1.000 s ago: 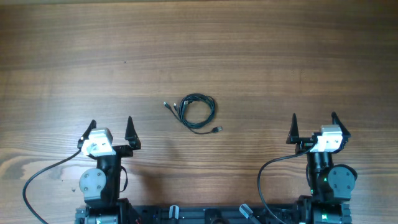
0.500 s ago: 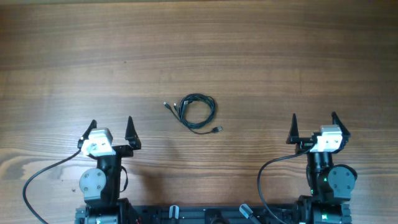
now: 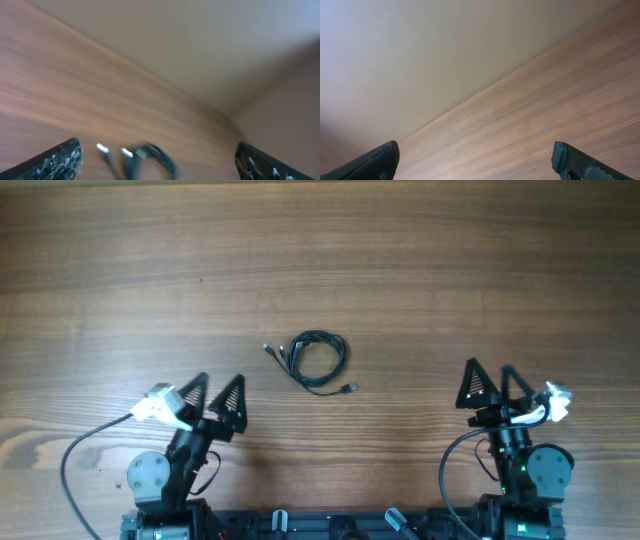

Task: Untangle cables
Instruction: 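Move both grippers toward the black cable bundle at table center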

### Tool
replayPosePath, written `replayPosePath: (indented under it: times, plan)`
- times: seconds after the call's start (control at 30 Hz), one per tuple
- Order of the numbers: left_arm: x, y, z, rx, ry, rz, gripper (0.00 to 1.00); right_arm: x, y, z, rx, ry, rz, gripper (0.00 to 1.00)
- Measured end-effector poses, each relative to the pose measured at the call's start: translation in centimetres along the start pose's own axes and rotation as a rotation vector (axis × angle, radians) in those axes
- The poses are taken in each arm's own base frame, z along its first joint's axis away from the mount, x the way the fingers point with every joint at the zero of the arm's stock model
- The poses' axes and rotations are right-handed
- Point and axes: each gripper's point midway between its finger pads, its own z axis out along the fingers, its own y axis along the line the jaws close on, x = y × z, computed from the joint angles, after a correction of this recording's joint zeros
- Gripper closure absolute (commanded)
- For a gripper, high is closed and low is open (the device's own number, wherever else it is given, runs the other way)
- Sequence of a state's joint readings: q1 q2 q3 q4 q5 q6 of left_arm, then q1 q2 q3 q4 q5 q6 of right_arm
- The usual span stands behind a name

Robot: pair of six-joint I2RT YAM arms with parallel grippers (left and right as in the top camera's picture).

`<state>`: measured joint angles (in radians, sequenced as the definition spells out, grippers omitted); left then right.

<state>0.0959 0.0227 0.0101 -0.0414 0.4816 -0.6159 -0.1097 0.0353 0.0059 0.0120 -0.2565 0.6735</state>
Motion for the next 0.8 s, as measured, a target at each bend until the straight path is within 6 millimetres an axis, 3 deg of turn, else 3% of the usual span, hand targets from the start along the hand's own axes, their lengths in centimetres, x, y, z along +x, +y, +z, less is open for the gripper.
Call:
replayPosePath:
  times: [0.13, 0.27, 0.47, 0.63, 0.8]
  plan:
    - [1.9, -1.8, -0.1, 0.105, 0.114, -0.071, 0.0, 2.2, 1.5, 0.1, -0.093, 0.127, 0.089, 0.0]
    - [2.6, -3.2, -0.4, 0.185, 0.16, -0.037, 0.0, 4.6, 2.9, -0.2, -0.186, 0.265, 0.107, 0.0]
    - [3.7, -2.7, -0.4, 0.142, 0.254, 0.005, 0.0, 3.3, 6.5, -0.6, -0.36, 0.268, 0.003, 0.0]
    - [-0.7, -5.3, 0.5, 0.116, 0.258, 0.057, 0.0, 1.2, 9.3, -0.2, -0.4, 0.332, -0.002, 0.0]
    - [-5.9, -8.0, 2.3, 0.055, 0.332, 0.022, 0.0, -0.3, 11.7, 0.5, -0.358, 0.543, 0.082, 0.0]
